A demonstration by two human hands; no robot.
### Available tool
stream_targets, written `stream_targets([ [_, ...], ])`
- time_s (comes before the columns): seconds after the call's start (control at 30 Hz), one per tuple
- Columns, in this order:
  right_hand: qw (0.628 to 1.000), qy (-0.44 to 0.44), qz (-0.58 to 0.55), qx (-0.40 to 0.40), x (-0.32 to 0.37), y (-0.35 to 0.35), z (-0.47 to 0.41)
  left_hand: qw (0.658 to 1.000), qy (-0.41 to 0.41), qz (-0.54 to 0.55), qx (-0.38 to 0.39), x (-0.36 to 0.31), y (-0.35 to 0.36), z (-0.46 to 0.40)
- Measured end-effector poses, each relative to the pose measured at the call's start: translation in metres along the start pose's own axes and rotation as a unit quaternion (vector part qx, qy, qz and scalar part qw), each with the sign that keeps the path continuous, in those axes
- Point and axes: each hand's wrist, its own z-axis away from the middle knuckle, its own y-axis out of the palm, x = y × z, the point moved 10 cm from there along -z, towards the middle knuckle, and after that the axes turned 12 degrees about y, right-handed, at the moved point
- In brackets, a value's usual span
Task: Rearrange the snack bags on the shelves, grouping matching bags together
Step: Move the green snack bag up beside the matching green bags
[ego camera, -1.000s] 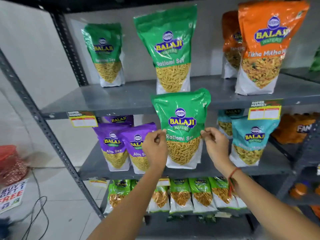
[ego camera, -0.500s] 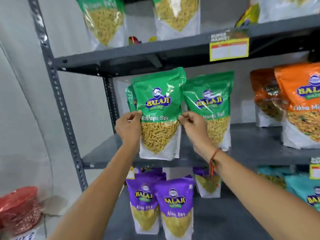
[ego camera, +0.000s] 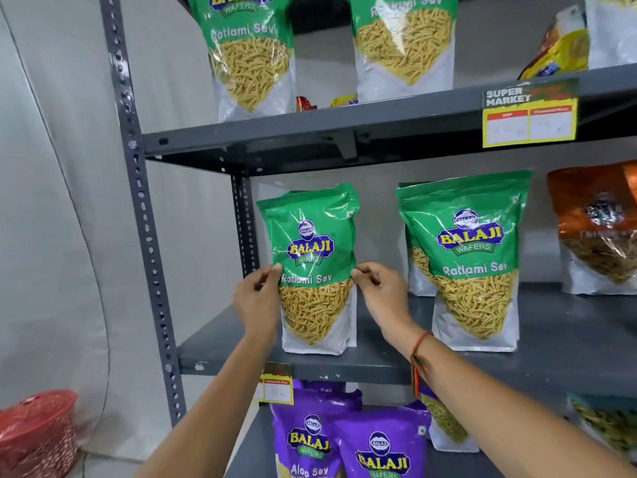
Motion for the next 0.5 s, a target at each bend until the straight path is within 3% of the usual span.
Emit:
stream_targets([
  [0.13,0.999,0.007,-0.031,0.023,-0.003,0.0,0.007,0.999,0.019,-0.013,0.038,0.01,-0.002,-0.007],
  [0.23,0.994,0.047,-0.055,0.078,-0.014,0.004,0.014,0.991,0.011,-0.024,0.133,0.024,0.005,-0.004],
  [0.4,0.949,0.127,0.025,0.288,-0.051,0.037,0.036,0.916,-0.04,-0.131,0.377,0.053,0.022,0.039],
  [0.5,0.942,0.129,0.053,0.306,-0.066,0.045,0.041,0.898,-0.022,-0.19,0.395,0.057,0.023,0.046],
])
